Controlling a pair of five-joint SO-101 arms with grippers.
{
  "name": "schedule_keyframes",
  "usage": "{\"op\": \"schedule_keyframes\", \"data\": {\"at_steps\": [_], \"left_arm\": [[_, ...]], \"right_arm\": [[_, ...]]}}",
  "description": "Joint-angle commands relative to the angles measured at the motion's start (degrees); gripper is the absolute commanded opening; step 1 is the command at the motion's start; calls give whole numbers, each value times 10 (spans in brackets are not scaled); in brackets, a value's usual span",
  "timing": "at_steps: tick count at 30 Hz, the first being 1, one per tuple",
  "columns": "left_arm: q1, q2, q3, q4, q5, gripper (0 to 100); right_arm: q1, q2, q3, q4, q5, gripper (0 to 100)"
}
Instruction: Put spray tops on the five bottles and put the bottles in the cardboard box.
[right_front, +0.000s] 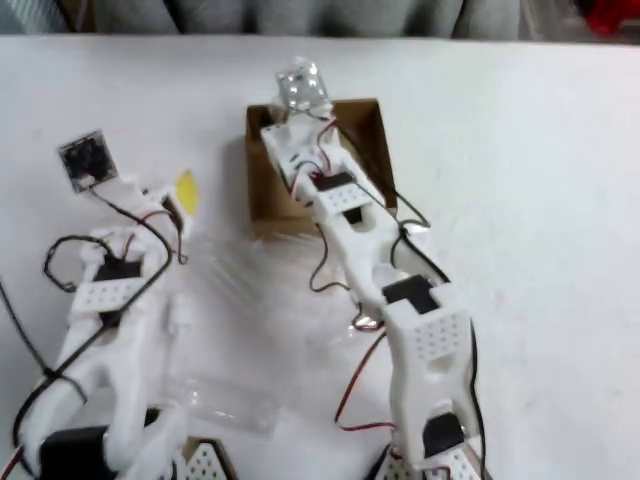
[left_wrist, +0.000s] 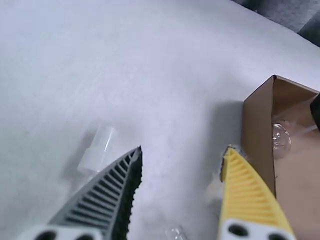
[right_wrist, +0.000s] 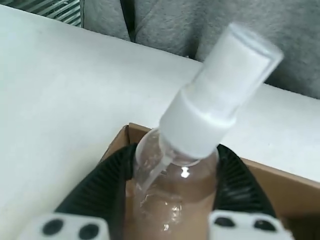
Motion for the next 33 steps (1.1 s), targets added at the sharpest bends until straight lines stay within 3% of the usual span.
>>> {"op": "schedule_keyframes", "data": {"at_steps": [1, 4, 7, 14, 33], "left_arm": [[-7, -23, -5, -18, -6, 250], [-7, -23, -5, -18, -6, 250], [-7, -23, -5, -18, -6, 250], [-7, -23, -4, -18, -6, 251], [-7, -23, -4, -18, -6, 251]], "right_arm": [[-15, -39, 4, -4, 33, 134], [-27, -38, 4, -4, 84, 135], [-30, -38, 4, 0, 72, 137], [-42, -39, 3, 29, 73, 314], [-37, -127, 51, 34, 69, 319]]}}
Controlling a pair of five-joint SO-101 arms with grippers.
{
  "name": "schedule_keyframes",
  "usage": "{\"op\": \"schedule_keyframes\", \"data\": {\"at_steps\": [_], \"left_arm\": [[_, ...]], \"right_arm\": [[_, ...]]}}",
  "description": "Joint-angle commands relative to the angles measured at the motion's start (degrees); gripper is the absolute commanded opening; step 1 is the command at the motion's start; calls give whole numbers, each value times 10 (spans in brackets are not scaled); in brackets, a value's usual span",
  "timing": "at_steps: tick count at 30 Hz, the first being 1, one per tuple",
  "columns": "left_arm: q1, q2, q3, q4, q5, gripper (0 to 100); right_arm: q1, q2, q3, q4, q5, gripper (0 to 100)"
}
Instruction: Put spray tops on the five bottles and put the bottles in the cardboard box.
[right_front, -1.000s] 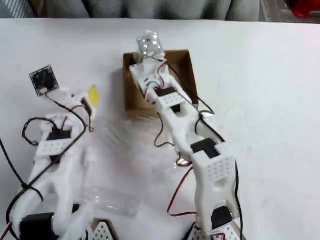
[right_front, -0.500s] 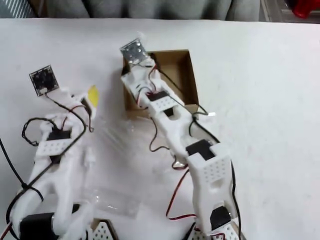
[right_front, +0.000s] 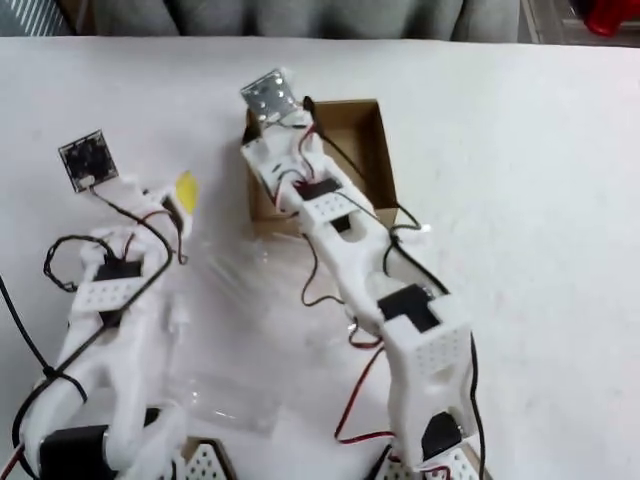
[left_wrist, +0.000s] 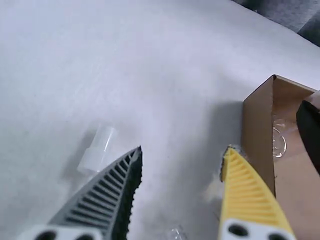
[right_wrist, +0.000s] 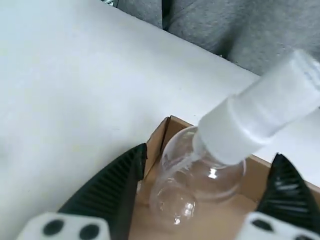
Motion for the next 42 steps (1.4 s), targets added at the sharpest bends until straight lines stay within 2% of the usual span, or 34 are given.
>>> {"op": "schedule_keyframes", "data": {"at_steps": [1, 18, 20, 25, 26, 29, 34, 39, 42], "left_arm": [[-7, -23, -4, -18, -6, 251], [-7, -22, -4, -18, -7, 251], [-7, -22, -4, -18, -7, 251], [-7, -22, 9, -36, -25, 249], [-7, -22, 10, -38, -33, 249], [-4, -22, 19, -43, -42, 249], [-4, -22, 21, -43, -43, 249], [-7, -22, 22, -43, -43, 249], [-7, -22, 20, -43, -43, 249]], "right_arm": [[-1, -79, 19, 2, 0, 319], [0, -386, 314, 2, 4, 315], [0, -432, 354, 2, 4, 269], [0, -546, 440, 1, 4, 24], [1, -566, 454, 1, 2, 7], [14, -619, 506, 1, 1, 61], [24, -667, 564, 1, 0, 61], [23, -666, 563, 5, 0, 61], [38, -666, 544, 57, 0, 61]]}}
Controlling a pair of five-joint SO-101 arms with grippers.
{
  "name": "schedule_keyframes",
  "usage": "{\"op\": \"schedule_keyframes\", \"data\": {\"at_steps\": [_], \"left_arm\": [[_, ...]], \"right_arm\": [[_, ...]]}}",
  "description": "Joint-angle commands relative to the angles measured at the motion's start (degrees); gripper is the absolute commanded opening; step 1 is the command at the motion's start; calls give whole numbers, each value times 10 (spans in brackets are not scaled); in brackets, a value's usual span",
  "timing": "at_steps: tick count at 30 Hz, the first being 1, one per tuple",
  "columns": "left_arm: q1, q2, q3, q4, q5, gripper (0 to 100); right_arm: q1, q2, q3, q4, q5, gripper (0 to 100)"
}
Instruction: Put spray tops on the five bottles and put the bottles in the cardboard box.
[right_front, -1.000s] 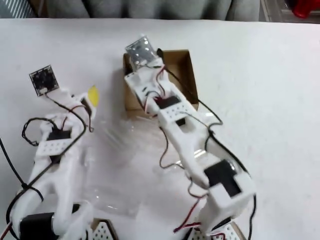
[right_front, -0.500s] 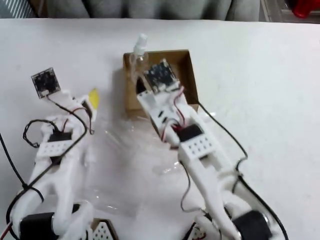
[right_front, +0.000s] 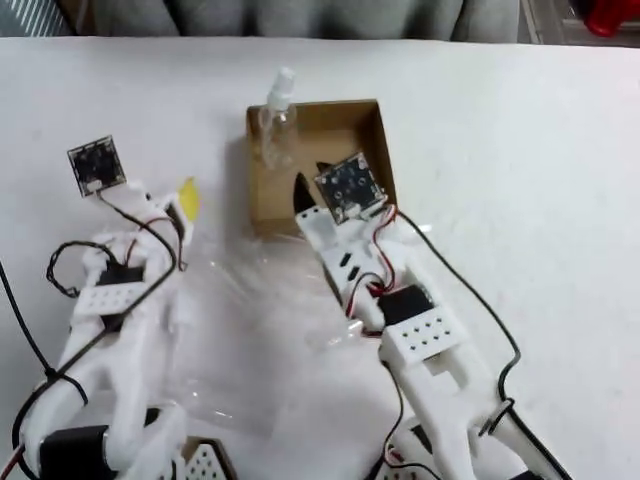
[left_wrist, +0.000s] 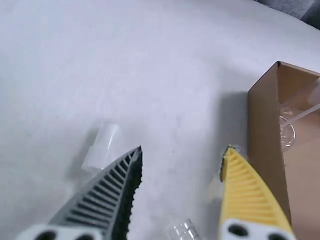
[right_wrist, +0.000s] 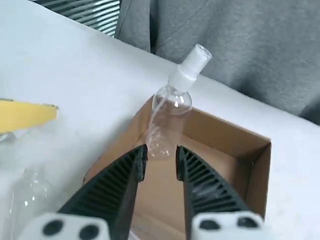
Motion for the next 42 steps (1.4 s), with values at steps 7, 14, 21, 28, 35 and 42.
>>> {"op": "schedule_keyframes", "data": {"at_steps": [7, 14, 21, 28, 35, 42], "left_arm": [[-7, -23, -4, -13, -2, 249], [-5, -26, -18, 32, -2, 249], [-4, -25, -26, 52, -2, 249], [-4, -28, -27, 53, -2, 249], [35, -23, -40, 21, -4, 249], [23, 31, -70, 5, -5, 249]], "right_arm": [[37, -15, -84, 143, 0, 61], [40, -13, -97, 154, 0, 61], [73, 98, -161, 153, 1, 61], [95, 239, -257, 154, 0, 61], [167, 264, -286, 161, -1, 61], [142, 262, -296, 209, 0, 61]]}}
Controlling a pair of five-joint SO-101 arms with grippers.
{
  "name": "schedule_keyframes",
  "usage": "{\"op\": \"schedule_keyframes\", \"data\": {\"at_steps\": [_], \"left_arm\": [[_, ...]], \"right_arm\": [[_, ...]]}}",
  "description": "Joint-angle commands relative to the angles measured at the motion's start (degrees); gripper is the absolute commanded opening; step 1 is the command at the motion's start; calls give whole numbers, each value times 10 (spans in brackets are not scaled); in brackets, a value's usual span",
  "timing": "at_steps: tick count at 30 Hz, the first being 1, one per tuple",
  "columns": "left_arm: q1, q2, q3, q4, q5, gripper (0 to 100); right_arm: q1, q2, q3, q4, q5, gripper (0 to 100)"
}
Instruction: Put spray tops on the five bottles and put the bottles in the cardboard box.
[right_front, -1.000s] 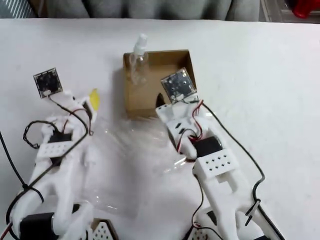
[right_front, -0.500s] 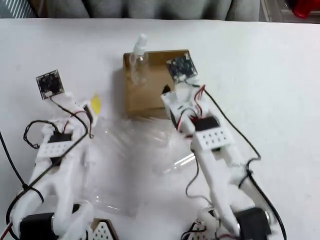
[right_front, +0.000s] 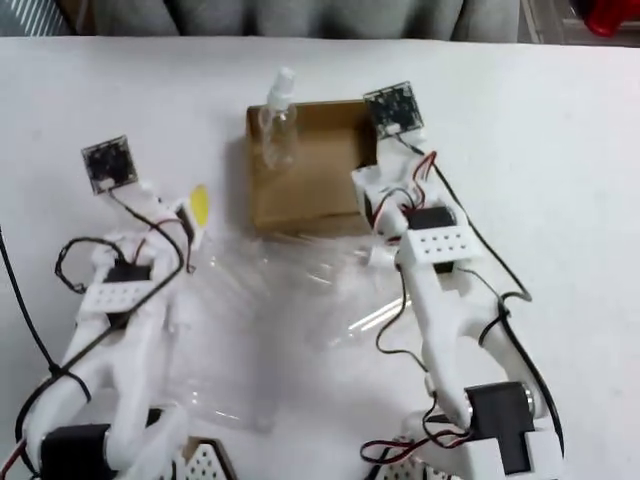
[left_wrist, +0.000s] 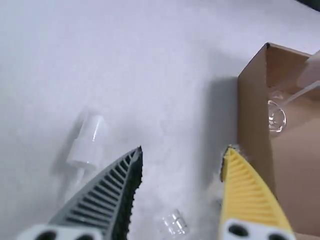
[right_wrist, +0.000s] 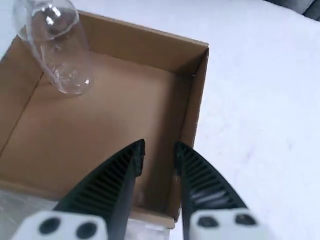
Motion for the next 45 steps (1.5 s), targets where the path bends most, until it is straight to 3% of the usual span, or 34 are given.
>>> {"op": "schedule_keyframes", "data": {"at_steps": [1, 6, 12, 18, 33, 40, 45], "left_arm": [[0, 41, -67, -22, -5, 249], [-14, 123, -118, -14, -5, 249], [-13, 126, -126, 4, -5, 249], [-13, 125, -129, 11, -5, 249], [-17, 125, -129, 14, -5, 249], [-17, 125, -128, 14, -5, 249], [-17, 125, -128, 14, -5, 249]], "right_arm": [[-9, -7, -40, 10, 0, 61], [-7, -7, -42, 10, 0, 61], [20, -7, -45, 9, 0, 69], [27, 18, -60, 13, 0, 163], [53, 179, -165, 19, 0, 119], [53, 223, -229, 120, -5, 115], [55, 243, -272, 172, -70, 64]]}}
